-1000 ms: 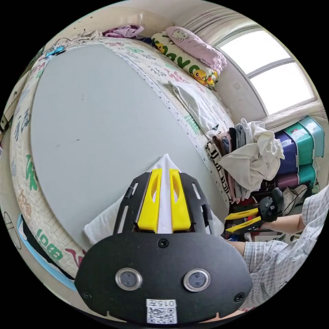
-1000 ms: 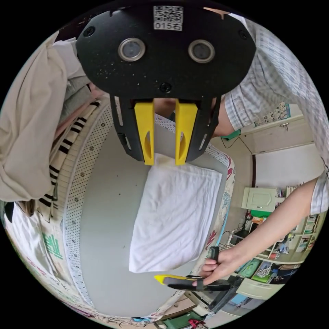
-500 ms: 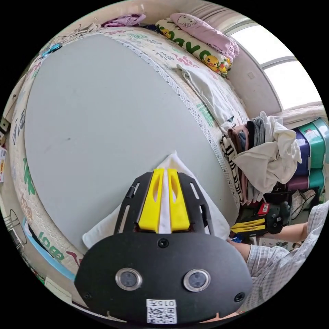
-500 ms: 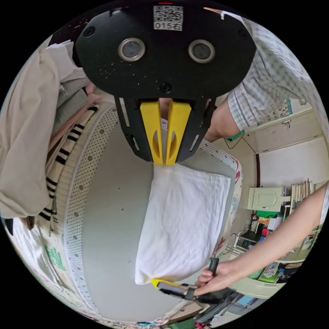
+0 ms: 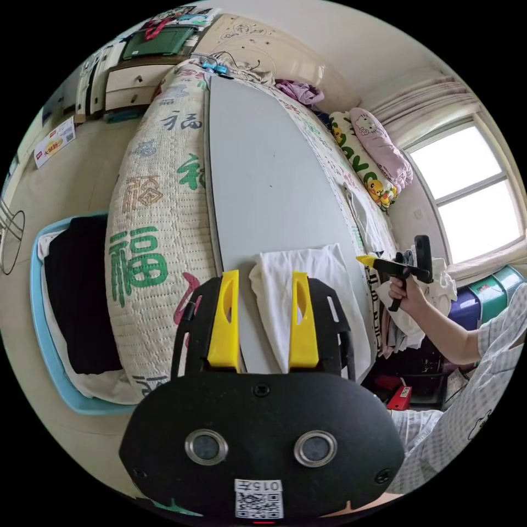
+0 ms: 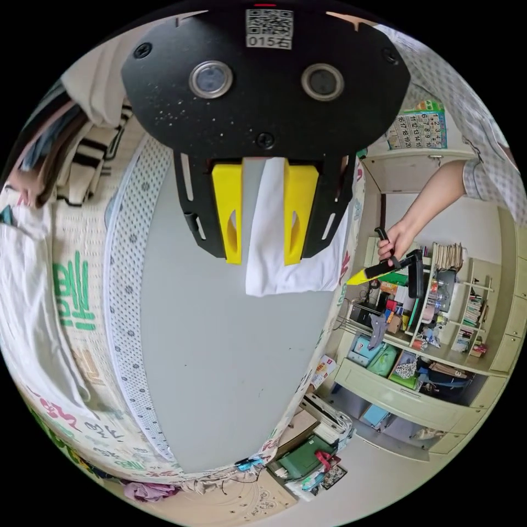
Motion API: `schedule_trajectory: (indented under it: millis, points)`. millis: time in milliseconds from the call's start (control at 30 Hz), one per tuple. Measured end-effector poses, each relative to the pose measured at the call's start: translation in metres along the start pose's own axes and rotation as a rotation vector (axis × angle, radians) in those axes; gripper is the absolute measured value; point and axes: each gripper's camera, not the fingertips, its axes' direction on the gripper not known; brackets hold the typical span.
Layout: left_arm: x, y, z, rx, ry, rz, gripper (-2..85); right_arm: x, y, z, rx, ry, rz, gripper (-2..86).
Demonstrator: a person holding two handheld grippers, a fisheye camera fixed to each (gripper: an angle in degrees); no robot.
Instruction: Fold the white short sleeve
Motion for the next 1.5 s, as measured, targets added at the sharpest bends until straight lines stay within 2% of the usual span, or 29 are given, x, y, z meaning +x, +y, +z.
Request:
schedule_trajectory:
  millis: [333,500,633,733,933,1100,1267,1500]
  points:
    - [-0.001,0.003,0.016,-0.031,0.071,0.018,11.6,-0.011,-0.022,-0.010,-0.066,0.053,0.021,9.7]
    - [0.009,0.006,0.023,-0.093,0.087,0.045,5.7,-0.012,-0.022,-0.027,-0.070,0.047,0.083,4.3]
    - [0.021,0.011,0.004,-0.045,0.131,0.040,2.3,-0.023,-0.014,-0.063,-0.013,0.035,0.107,1.3]
    - [0.049,0.018,-0.033,0.037,0.172,0.104,1.2,-0.048,0.004,-0.116,0.107,0.033,0.054,0.2]
    - [0.129,0.027,-0.127,0.243,0.264,0.300,0.3,-0.088,0.068,-0.252,0.453,-0.107,0.016,-0.4]
    - [0.217,0.015,-0.169,0.325,0.235,0.535,0.0,-0.115,0.099,-0.349,0.646,-0.045,-0.045,-0.4]
    - [0.281,-0.014,-0.155,0.388,0.268,0.612,0.0,-0.097,0.093,-0.431,0.740,-0.030,-0.102,-0.3]
    - [0.386,-0.050,-0.088,0.469,0.305,0.621,0.0,-0.042,0.075,-0.544,0.693,0.094,-0.179,0.0]
